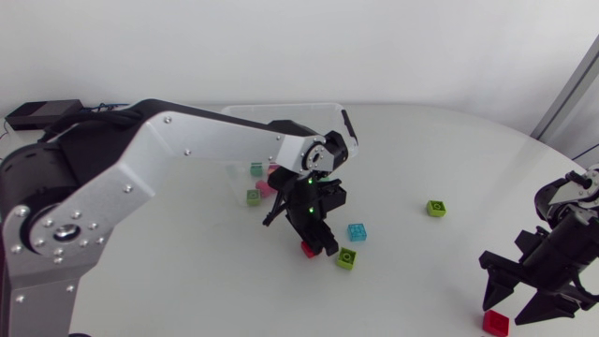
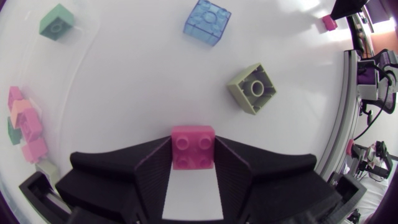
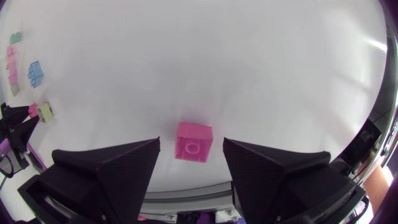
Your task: Pick up the duplo bricks and place them in the container
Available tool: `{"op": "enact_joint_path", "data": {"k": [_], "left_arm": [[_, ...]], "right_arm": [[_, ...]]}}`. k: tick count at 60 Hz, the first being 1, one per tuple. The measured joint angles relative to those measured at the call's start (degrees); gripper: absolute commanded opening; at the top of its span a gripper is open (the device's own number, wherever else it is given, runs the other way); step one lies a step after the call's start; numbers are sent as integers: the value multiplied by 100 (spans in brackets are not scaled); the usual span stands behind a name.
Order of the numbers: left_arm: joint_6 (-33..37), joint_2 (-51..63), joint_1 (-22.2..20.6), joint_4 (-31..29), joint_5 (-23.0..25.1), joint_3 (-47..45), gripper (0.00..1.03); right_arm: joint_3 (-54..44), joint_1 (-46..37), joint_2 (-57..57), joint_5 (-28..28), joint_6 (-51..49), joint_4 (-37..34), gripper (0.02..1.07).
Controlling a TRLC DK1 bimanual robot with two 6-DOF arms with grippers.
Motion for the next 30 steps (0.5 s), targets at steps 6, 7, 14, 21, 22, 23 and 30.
{"op": "enact_joint_path", "data": {"k": [6, 7, 14, 21, 22, 23, 30], "left_arm": [[68, -289, 131, 0, 17, -162, 23], [68, -330, 146, -2, 22, -184, 23], [107, -785, 295, 2, 28, -367, 23], [109, -1217, 426, 4, 42, -479, 23], [109, -1287, 452, 7, 42, -487, 23], [109, -1344, 476, 9, 42, -494, 23], [109, -1843, 730, 181, 39, -522, 23]], "right_arm": [[-28, 15, 59, 20, 0, 4, 74], [-28, 15, 68, 20, 0, 7, 74], [-33, 28, 216, 24, -2, 85, 74], [-105, 79, 439, 39, 0, 299, 59], [-127, 101, 459, 42, 0, 332, 53], [-142, 111, 466, 42, 0, 350, 51], [-221, 138, 446, 39, -2, 420, 39]]}}
